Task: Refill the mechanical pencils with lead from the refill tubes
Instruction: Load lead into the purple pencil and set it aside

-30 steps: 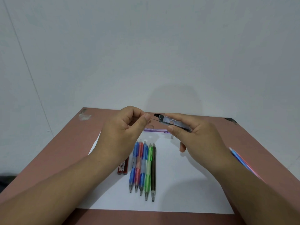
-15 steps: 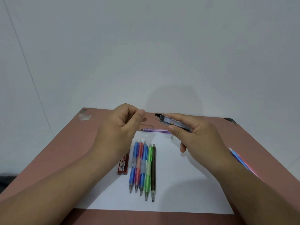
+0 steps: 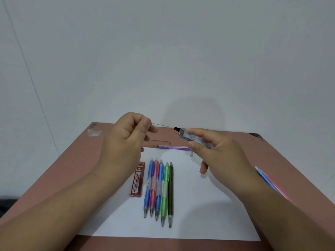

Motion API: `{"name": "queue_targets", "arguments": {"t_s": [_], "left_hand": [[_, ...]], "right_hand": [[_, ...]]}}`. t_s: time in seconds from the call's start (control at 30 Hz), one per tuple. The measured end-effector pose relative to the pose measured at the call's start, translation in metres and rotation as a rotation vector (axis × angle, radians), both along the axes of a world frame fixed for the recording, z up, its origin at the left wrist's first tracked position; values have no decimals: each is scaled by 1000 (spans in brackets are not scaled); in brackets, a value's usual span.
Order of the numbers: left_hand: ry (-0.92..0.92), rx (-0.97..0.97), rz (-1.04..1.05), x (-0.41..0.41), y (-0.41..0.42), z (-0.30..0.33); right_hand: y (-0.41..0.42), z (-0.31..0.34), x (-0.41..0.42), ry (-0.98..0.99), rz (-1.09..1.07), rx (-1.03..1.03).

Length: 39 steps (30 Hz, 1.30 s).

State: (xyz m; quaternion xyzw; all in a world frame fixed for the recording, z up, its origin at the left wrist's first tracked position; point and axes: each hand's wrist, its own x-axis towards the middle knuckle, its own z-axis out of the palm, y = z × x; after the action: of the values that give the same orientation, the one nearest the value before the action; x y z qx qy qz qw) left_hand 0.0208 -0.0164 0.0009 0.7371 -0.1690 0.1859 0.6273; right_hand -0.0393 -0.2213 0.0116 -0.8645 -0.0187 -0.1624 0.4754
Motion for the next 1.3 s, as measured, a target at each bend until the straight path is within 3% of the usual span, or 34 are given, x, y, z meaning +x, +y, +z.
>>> {"name": "queue_targets", "arguments": {"t_s": [0.23,0.47,0.67,1.0,1.3], "left_hand": [[17,26,4,1,0,-1],[91,224,22,8,1,-9],[198,162,17,14,-1,-10],[166,-34,-198,7,-4,-5],[60,31,-282,2,-6,-5]], "right_hand": [[0,1,0,-1,-3,-4],[-2,-2,1,20,-21,-16],[-2,-3,2,50,-32,-59],[-3,-4,3,117,-20,-142],[0,-6,2,72,-42,-217]]}}
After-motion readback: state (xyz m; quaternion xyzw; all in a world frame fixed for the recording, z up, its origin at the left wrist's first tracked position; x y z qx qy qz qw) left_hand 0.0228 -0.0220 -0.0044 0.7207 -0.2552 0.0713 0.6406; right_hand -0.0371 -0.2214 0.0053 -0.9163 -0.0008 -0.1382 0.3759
